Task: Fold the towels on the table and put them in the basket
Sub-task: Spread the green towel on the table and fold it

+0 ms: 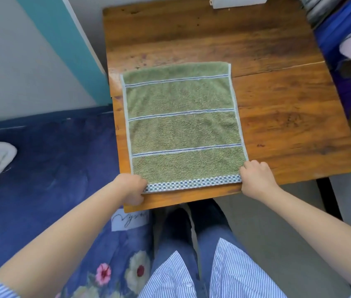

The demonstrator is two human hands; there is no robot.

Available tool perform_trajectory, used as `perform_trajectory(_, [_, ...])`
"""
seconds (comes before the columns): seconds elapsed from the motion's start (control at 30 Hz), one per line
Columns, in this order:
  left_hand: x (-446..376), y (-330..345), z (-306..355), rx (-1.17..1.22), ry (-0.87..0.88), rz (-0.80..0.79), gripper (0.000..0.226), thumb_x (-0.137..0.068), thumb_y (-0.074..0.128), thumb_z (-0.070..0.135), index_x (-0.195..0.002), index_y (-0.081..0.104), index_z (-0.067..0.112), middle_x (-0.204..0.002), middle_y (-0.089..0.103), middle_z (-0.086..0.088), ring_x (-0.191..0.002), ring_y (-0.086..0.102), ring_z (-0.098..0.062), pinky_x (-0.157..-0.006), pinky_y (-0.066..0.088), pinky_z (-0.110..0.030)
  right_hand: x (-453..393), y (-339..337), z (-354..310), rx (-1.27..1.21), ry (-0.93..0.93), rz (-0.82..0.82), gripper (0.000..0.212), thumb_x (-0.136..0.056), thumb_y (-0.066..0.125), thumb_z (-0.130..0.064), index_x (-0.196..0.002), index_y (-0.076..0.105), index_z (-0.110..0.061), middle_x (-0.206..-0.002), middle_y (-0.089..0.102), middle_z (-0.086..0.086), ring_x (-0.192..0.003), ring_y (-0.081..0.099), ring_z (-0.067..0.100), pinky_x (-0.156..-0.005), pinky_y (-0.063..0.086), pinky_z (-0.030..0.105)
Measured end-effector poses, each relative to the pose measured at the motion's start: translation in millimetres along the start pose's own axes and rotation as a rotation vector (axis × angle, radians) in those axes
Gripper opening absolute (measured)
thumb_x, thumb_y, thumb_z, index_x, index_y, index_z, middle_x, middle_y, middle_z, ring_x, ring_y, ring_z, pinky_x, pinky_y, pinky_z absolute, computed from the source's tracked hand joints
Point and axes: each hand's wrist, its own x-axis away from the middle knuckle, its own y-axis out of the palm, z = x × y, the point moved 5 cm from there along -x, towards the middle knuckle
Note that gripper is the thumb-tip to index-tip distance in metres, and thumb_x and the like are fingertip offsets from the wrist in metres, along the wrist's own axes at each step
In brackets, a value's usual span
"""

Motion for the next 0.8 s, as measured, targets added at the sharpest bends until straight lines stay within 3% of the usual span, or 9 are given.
perform_trajectory(0.07, [-4.3,-26.1,0.9,0.040,0.014,0.113,0.018,-0.093,0.037,0.022,-0.097,0.051,0.010,-0.075,0.044,0.000,-0.077,0.045,-0.023,-0.062,0.041,-0.031,-7.0,-10.8,-3.8,-0.045,-0.035,0.198,0.019,-0.052,0.076,-0.004,-0.063,0.060,-0.004,-0.067,0.059,0.009,-0.064,0.058,0.027,-0.053,0.040,0.034])
perform_trajectory(0.13, [-14.0,-56.7,-0.6,0.141,0.008,0.369,0.018,-0.096,0.033,0.022,-0.093,0.048,0.011,-0.083,0.051,-0.003,-0.081,0.049,-0.025,-0.065,0.043,-0.032,-20.8,-21.6,-9.0,-0.176,-0.052,0.317,0.029,-0.037,0.078,0.006,-0.052,0.055,-0.002,-0.054,0.054,0.010,-0.050,0.054,0.026,-0.045,0.037,0.028])
perform_trajectory(0.23, [-33.3,-86.7,-12.2,0.421,-0.086,0.716,0.027,-0.097,0.036,0.019,-0.115,0.051,0.004,-0.117,0.053,-0.010,-0.109,0.049,-0.026,-0.081,0.043,-0.034,-51.7,-44.4,-29.5,-0.333,-0.104,0.420,0.016,-0.061,0.063,0.008,-0.076,0.064,0.005,-0.080,0.065,0.020,-0.077,0.065,0.034,-0.069,0.054,0.047])
perform_trajectory(0.3, [-47.8,-95.3,-20.5,0.570,-0.176,0.828,0.036,-0.097,0.036,0.017,-0.129,0.045,0.003,-0.139,0.041,-0.015,-0.129,0.038,-0.027,-0.100,0.037,-0.038,-78.2,-60.1,-44.8,-0.417,-0.128,0.407,0.031,-0.078,0.046,-0.001,-0.105,0.061,0.004,-0.118,0.059,0.025,-0.113,0.055,0.039,-0.098,0.040,0.053])
perform_trajectory(0.37, [-64.2,-97.7,-28.1,0.643,-0.262,0.821,0.046,-0.099,0.035,0.022,-0.142,0.031,0.009,-0.155,0.018,-0.011,-0.144,0.016,-0.025,-0.115,0.017,-0.038,-105.7,-72.1,-59.2,-0.465,-0.143,0.312,0.044,-0.092,0.038,-0.012,-0.136,0.039,-0.006,-0.151,0.026,0.016,-0.141,0.019,0.031,-0.116,0.009,0.044])
perform_trajectory(0.43, [-77.0,-92.1,-33.7,0.642,-0.315,0.780,0.053,-0.099,0.032,0.031,-0.148,0.018,0.016,-0.158,0.002,-0.007,-0.147,0.000,-0.022,-0.118,0.003,-0.037,-125.8,-81.1,-73.2,-0.442,-0.169,0.274,0.051,-0.097,0.031,-0.023,-0.146,0.018,-0.014,-0.157,0.002,0.008,-0.145,-0.003,0.023,-0.116,-0.007,0.038])
perform_trajectory(0.63, [-88.3,-59.4,-54.9,0.586,-0.389,0.713,0.076,-0.082,0.009,0.061,-0.148,0.019,0.024,-0.158,0.007,-0.007,-0.146,0.000,-0.028,-0.117,0.000,-0.045,-159.4,-66.8,-68.0,-0.254,-0.245,0.178,0.059,-0.096,0.015,-0.047,-0.146,-0.003,-0.022,-0.156,-0.010,-0.002,-0.144,-0.012,0.017,-0.114,-0.013,0.035])
perform_trajectory(0.73, [-87.0,-57.3,-54.7,0.597,-0.371,0.694,0.083,-0.075,0.003,0.061,-0.146,0.023,0.023,-0.157,0.011,-0.008,-0.146,0.002,-0.032,-0.116,0.001,-0.048,-157.5,-56.2,-22.6,-0.279,-0.130,0.184,0.080,-0.076,-0.009,-0.057,-0.146,-0.003,-0.020,-0.156,-0.008,-0.002,-0.144,-0.010,0.017,-0.110,-0.016,0.029])
perform_trajectory(0.8, [-88.4,-60.4,-55.6,0.602,-0.365,0.672,0.083,-0.075,0.003,0.061,-0.146,0.024,0.022,-0.157,0.011,-0.008,-0.146,0.002,-0.032,-0.116,0.001,-0.049,-157.3,-52.0,8.9,-0.354,-0.019,0.180,0.085,-0.071,-0.008,-0.057,-0.146,0.000,-0.018,-0.157,-0.005,0.000,-0.144,-0.007,0.017,-0.111,-0.013,0.029])
